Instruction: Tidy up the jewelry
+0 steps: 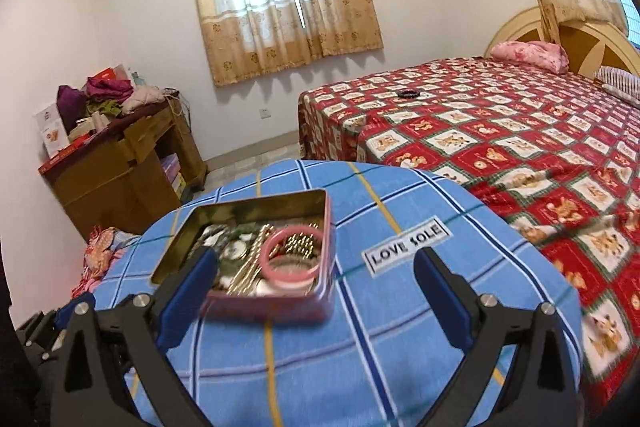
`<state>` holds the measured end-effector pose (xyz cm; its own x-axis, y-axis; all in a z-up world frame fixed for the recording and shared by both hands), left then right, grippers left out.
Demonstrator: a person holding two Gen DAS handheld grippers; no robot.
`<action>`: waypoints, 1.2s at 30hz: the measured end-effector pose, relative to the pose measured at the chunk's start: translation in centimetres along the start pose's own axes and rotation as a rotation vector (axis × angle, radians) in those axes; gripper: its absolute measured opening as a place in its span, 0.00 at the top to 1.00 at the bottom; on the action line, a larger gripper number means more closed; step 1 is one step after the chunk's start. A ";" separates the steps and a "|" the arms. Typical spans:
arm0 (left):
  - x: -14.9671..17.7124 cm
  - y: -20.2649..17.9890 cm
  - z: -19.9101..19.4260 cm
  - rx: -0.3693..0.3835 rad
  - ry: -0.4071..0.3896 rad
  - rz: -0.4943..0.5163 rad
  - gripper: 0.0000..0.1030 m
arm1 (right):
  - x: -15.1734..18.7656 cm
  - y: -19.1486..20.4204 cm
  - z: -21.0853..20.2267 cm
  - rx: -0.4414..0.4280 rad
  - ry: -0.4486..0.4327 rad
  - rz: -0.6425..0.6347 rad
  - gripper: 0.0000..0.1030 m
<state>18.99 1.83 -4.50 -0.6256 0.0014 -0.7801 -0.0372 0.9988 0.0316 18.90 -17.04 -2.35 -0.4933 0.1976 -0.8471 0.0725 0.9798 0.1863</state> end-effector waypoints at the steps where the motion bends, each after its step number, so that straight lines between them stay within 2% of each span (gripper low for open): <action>1: 0.4 0.1 -0.9 0.006 -0.001 -0.004 0.35 | 0.2 0.1 -0.6 0.003 0.000 -0.008 0.02; 9: 2.7 0.4 -4.8 0.012 -0.008 -0.012 0.34 | 1.5 0.1 -5.2 0.025 -0.005 -0.030 0.00; 14: 2.8 0.5 -6.7 0.017 -0.029 -0.013 0.34 | 1.6 0.1 -7.6 0.021 -0.040 -0.031 0.00; 24: 0.9 0.8 -11.3 -0.008 -0.145 -0.003 0.33 | 0.2 1.9 -11.3 -0.012 -0.134 -0.067 0.00; 36: -0.1 1.6 -13.0 -0.024 -0.197 -0.028 0.30 | -1.5 2.7 -13.4 -0.023 -0.225 -0.087 0.00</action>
<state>8.83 2.77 3.71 -0.4593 -0.0144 -0.8882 -0.0722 0.9972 0.0211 8.20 -15.10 6.15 -0.2912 0.1164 -0.9496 0.0174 0.9931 0.1163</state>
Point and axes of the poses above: each gripper's, at about its wrist camera, not at the fingertips, and z roughly the way its jaws point, y to its left, x to its underside, the point moved 10 cm from there along z, roughly the way its jaws point, and after that the axes turned 2 degrees about y, right-handed, at the moved point
